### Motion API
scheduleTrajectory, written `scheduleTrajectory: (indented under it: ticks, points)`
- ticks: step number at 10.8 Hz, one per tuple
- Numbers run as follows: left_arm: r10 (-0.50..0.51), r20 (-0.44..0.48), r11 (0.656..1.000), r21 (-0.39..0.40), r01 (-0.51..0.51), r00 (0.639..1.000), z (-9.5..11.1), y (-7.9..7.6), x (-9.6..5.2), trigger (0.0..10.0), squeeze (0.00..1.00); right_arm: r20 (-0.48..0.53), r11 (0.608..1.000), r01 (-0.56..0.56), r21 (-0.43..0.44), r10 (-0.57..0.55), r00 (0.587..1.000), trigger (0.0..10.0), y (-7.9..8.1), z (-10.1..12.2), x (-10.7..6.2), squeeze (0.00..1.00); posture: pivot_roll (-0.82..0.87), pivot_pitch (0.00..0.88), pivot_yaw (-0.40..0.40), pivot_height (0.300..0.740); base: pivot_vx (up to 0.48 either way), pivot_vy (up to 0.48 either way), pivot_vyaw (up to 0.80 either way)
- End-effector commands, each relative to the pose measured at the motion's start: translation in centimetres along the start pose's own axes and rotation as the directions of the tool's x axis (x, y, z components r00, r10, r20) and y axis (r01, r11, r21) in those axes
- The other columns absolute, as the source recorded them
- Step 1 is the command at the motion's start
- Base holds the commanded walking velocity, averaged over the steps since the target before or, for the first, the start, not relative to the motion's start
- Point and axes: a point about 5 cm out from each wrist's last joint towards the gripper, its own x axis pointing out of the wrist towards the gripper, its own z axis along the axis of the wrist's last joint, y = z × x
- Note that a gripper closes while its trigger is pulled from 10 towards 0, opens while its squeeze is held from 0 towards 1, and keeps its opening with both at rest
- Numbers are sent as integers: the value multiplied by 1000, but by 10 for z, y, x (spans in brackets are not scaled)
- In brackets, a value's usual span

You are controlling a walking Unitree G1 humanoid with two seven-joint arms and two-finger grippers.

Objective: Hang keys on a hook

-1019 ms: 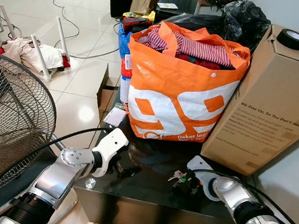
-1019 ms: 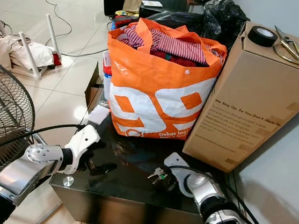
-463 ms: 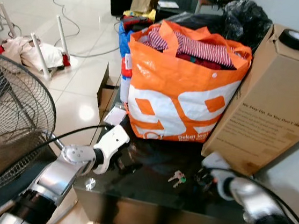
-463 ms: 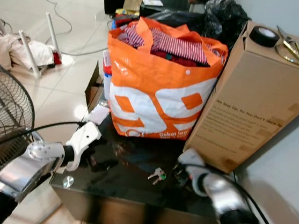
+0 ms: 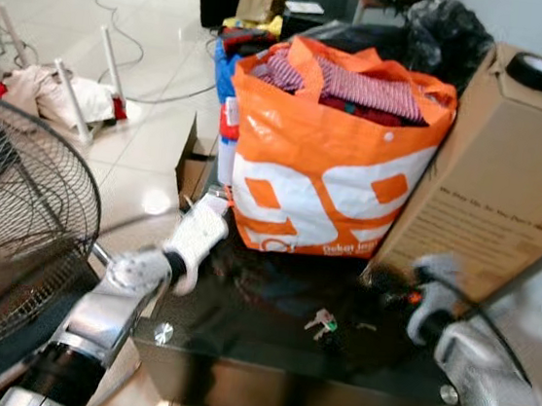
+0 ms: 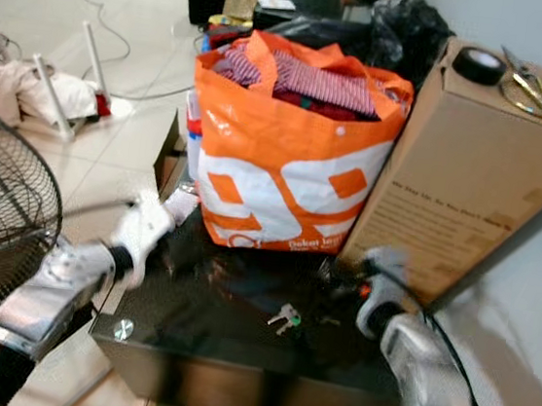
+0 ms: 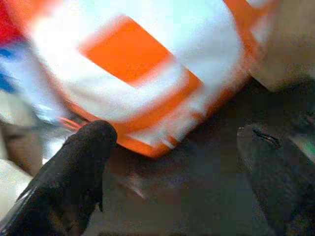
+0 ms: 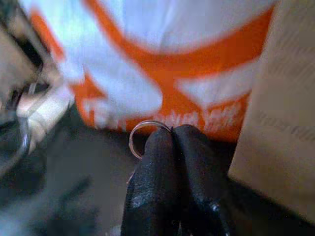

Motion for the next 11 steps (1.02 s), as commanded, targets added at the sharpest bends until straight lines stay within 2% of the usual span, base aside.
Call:
scheduleTrajectory:
  ticks: [1,2,3,4,5,6,7,8,11]
  points:
    - [61,64,998,14,-62,996,11,4,-4,10000,114,62,999,48,17,-49,997,0,0,12,-7,0,-71,0,-40,740,0,0,0]
    - [180,129,983,19,-184,975,21,11,-12,10000,118,128,993,110,38,-114,985,0,12,23,-12,0,-78,0,-26,740,0,0,0]
    - [216,146,976,7,-220,965,24,12,-15,10000,118,137,990,141,26,-143,980,2941,16,26,-14,0,-90,0,-10,740,0,0,0]
    - [255,160,966,-6,-258,954,28,12,-16,10000,122,160,982,191,16,-191,969,10000,19,29,-15,0,-92,0,-2,740,0,0,0]
    - [349,163,936,-22,-350,923,28,14,-15,10000,122,180,962,269,46,-273,945,10000,21,32,-19,0,-97,0,14,740,0,0,0]
    - [399,166,917,-52,-396,902,27,15,-17,10000,129,194,951,305,50,-309,931,10000,24,36,-20,0,-106,0,30,740,0,0,0]
    - [412,175,911,-58,-408,894,28,15,-18,10000,129,212,944,326,53,-330,920,10000,26,41,-20,0,-104,0,31,740,0,0,0]
    - [404,174,914,-37,-404,898,29,13,-18,10000,129,217,943,333,19,-329,919,10000,28,42,-17,0,-97,0,31,740,0,0,0]
    - [420,162,907,-35,-420,893,28,13,-14,10000,125,184,933,359,9,-355,917,10000,34,34,-12,0,-102,0,45,740,0,0,0]
